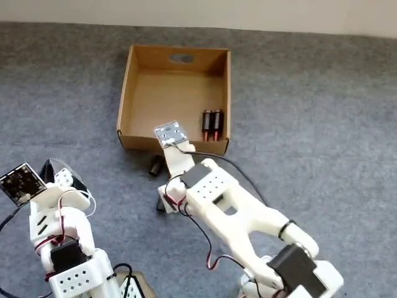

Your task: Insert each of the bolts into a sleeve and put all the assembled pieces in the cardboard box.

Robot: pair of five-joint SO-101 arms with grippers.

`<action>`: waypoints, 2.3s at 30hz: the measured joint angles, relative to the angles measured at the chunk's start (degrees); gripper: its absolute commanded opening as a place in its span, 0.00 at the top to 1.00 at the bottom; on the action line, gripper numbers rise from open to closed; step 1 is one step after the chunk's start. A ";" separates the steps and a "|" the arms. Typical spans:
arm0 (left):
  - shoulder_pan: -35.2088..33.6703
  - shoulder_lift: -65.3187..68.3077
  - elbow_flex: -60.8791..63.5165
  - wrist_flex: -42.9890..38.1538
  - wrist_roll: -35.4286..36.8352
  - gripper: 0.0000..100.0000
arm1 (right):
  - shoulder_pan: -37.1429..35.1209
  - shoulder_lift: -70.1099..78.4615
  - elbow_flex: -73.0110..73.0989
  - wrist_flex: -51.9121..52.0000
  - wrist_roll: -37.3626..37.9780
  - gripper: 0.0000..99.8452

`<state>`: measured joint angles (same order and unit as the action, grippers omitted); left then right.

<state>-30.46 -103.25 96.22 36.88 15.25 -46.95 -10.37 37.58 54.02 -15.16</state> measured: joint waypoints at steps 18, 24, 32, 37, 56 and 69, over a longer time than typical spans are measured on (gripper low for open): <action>0.00 0.00 0.00 0.00 0.00 0.96 | 0.09 11.78 -1.49 -7.03 0.00 0.94; 0.00 0.00 0.00 0.00 0.00 0.96 | 4.48 9.76 -1.23 -6.24 0.00 0.99; 0.09 0.00 0.00 0.00 0.00 0.96 | 15.12 -8.88 -0.88 8.00 6.07 0.99; 0.09 0.00 0.00 0.00 0.00 0.96 | 30.51 -14.77 -0.44 12.13 12.66 0.99; 0.26 0.00 0.00 0.00 0.09 0.96 | 46.33 -7.03 15.30 4.40 30.33 0.83; 0.26 0.00 0.00 0.00 0.09 0.96 | 44.57 -6.51 15.56 4.57 36.75 0.84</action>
<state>-30.20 -103.25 96.22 36.88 15.34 -2.37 -16.88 53.14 58.59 21.58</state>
